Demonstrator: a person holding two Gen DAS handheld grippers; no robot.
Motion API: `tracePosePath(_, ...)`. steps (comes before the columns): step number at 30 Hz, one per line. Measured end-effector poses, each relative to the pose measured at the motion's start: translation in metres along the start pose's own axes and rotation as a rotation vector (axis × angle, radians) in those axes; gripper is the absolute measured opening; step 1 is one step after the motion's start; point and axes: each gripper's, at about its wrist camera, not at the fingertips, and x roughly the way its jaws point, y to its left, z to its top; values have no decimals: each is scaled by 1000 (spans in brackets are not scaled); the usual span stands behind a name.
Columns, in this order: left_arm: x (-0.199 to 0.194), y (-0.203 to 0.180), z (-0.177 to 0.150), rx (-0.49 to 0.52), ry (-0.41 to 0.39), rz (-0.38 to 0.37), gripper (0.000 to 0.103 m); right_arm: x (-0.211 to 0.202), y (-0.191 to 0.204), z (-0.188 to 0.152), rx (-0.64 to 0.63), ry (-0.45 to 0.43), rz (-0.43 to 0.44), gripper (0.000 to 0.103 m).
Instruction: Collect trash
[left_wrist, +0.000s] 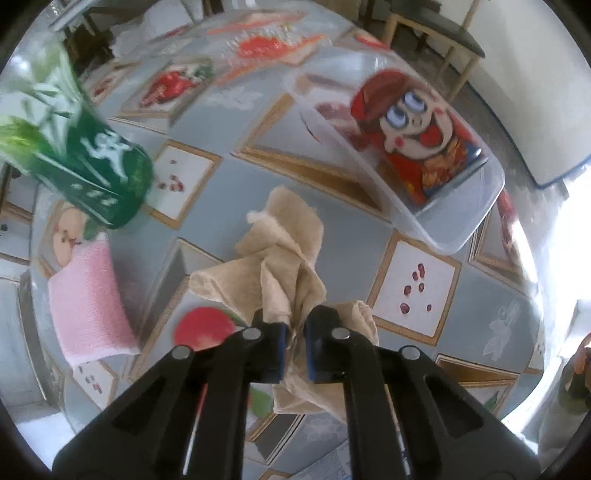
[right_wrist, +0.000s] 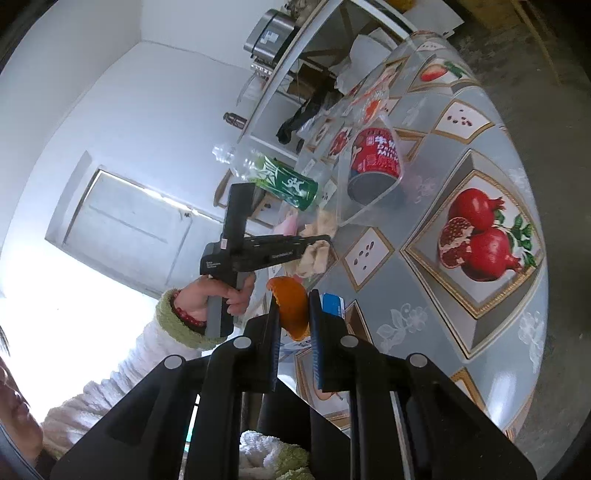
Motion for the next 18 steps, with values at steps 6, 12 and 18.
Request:
tracePosePath(6, -58, -18, -7, 44, -122, 8, 6, -30, -7, -4, 12, -72, 0, 15)
tracePosePath(12, -118, -75, -9, 130, -230, -113, 6, -94, -28, -12, 64, -230, -50, 15)
tracePosePath(18, -131, -177, 16, 264, -282, -302, 6, -172, -80, -34, 226, -429, -185, 15)
